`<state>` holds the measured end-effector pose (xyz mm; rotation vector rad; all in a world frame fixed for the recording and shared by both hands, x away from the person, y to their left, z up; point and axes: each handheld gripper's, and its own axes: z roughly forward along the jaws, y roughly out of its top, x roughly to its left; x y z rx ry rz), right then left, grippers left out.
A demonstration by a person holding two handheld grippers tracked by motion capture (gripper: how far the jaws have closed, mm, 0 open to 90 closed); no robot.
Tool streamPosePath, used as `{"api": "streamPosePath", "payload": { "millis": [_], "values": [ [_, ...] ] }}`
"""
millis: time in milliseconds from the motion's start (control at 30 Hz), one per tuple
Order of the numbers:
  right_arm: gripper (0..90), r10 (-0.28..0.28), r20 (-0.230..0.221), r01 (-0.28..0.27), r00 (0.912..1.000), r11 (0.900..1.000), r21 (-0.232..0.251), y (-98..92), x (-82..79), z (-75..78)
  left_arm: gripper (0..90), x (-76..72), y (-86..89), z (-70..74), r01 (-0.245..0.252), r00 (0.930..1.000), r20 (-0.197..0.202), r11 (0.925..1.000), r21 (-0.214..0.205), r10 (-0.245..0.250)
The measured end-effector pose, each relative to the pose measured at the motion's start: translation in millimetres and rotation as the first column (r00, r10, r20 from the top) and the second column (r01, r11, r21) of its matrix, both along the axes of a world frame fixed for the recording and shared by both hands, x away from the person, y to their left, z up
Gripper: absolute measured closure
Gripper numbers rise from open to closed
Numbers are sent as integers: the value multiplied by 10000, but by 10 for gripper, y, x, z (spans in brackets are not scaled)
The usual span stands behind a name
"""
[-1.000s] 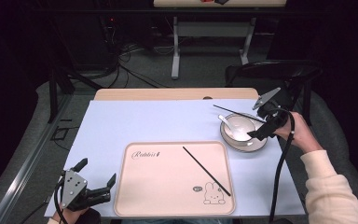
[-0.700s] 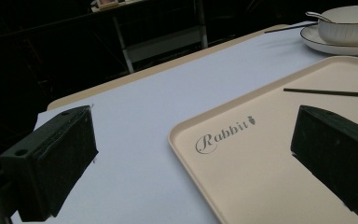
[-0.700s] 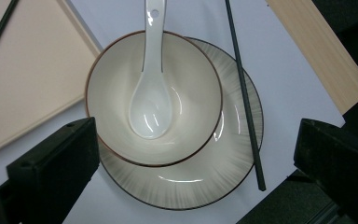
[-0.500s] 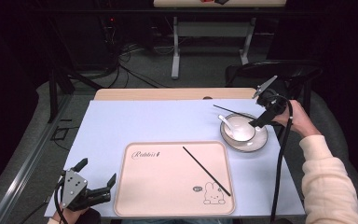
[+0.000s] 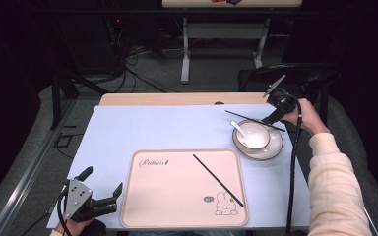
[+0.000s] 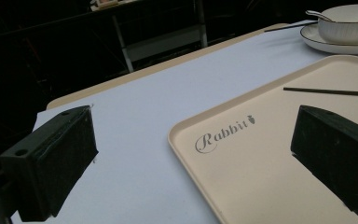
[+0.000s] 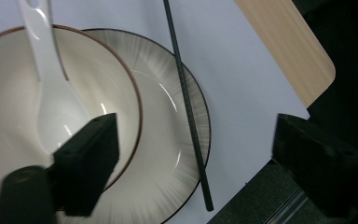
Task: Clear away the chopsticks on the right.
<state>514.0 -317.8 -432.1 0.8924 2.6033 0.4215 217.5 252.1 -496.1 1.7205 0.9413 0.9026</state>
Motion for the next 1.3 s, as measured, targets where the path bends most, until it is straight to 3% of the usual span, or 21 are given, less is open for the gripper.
{"api": "streamPosePath", "payload": {
  "millis": [100,233,267,333,433,467,500,533,567,700,967,1167,1200,1233,1300],
  "values": [
    [292,-480,-167,477,9987,9988,-139,-8,73,-133,0,3,1,0,5,10000,-4,10000,20,-5],
    [419,-729,-318,723,9968,9972,-203,-43,174,-293,0,1,2,-2,-15,10000,2,10000,-27,15],
    [446,-527,-375,519,9979,9984,-229,-58,206,-330,0,0,2,-2,-28,10000,0,10000,-59,28],
    [502,-756,-617,733,9952,9966,-387,-52,233,-421,0,1,2,-1,-18,10000,7,10000,-27,18],
    [569,-599,-721,567,9956,9974,-453,-50,277,-496,0,0,2,-1,-18,10000,2,10000,-28,18],
    [602,-785,-773,757,9939,9964,-385,-36,271,-526,0,0,3,-1,-15,10000,9,10000,-32,15],
    [630,-511,-775,467,9957,9972,-576,-45,299,-539,0,-1,2,-2,-26,10000,2,10000,-62,26],
    [657,-764,-909,718,9929,9960,-526,-24,282,-560,0,-1,2,-2,-27,10000,8,10000,-67,27],
    [684,-645,-873,594,9941,9964,-598,-28,295,-575,0,-1,3,-2,-31,10000,4,10000,-67,31],
    [735,-886,-1079,820,9902,9945,-646,-28,284,-611,0,-2,5,-2,-32,10000,10,10000,-55,33],
    [829,-341,-1214,231,9920,9956,-906,-34,223,-698,0,-1,1,-2,-37,10000,5,10000,-61,37],
    [851,-496,-1103,446,9927,9979,-471,-66,133,-686,0,-1,1,0,-29,10000,-1,10000,-17,29],
    [852,-864,-1195,826,9891,9959,-366,-62,95,-677,0,-1,1,0,-25,10000,-2,10000,-11,25],
    [852,-628,-1010,591,9929,9975,-394,-85,99,-654,0,0,0,-1,-22,10000,-3,10000,-8,22],
    [853,-970,-944,957,9908,9952,-183,-93,51,-586,0,1,0,0,-14,10000,-5,10000,5,14]
  ]
}}
